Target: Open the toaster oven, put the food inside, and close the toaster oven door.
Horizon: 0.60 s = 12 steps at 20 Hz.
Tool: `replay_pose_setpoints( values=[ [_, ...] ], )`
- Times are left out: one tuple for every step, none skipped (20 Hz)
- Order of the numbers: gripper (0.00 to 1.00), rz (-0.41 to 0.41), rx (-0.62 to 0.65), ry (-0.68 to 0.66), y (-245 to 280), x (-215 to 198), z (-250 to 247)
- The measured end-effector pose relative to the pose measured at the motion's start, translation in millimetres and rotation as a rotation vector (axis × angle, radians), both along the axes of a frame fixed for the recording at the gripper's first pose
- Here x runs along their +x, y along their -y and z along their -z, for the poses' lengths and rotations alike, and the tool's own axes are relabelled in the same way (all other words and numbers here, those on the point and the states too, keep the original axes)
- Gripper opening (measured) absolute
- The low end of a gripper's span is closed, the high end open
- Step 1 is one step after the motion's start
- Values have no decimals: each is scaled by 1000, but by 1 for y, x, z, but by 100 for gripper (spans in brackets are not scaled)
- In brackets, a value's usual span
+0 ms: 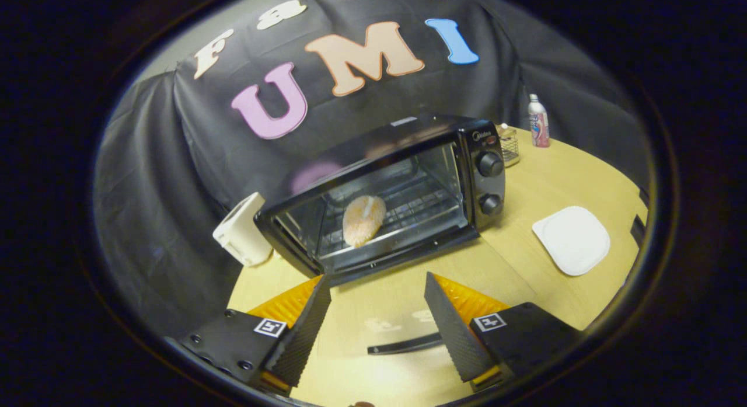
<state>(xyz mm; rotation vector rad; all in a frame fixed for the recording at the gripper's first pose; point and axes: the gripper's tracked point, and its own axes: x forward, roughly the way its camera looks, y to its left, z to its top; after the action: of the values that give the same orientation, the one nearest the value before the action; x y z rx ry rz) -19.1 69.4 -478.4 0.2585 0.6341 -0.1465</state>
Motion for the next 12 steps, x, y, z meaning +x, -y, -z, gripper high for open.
replay_pose_setpoints(
  values=[
    [100,-2,-45,-27,6,-11,6],
    [100,3,-92,-50,14,-23,11],
    [100,6,-125,-73,19,-33,17],
    [100,5,-143,-93,23,-43,22],
    [100,4,-159,-111,26,-51,28],
    [100,-1,-174,-133,30,-58,34],
    [100,-9,-189,-155,32,-63,42],
    [100,-20,-204,-177,33,-68,49],
    [100,-33,-221,-202,34,-72,57],
    [100,-45,-242,-226,36,-75,64],
    [100,-58,-266,-251,38,-77,72],
    [100,-73,-284,-277,39,-79,79]
  ],
)
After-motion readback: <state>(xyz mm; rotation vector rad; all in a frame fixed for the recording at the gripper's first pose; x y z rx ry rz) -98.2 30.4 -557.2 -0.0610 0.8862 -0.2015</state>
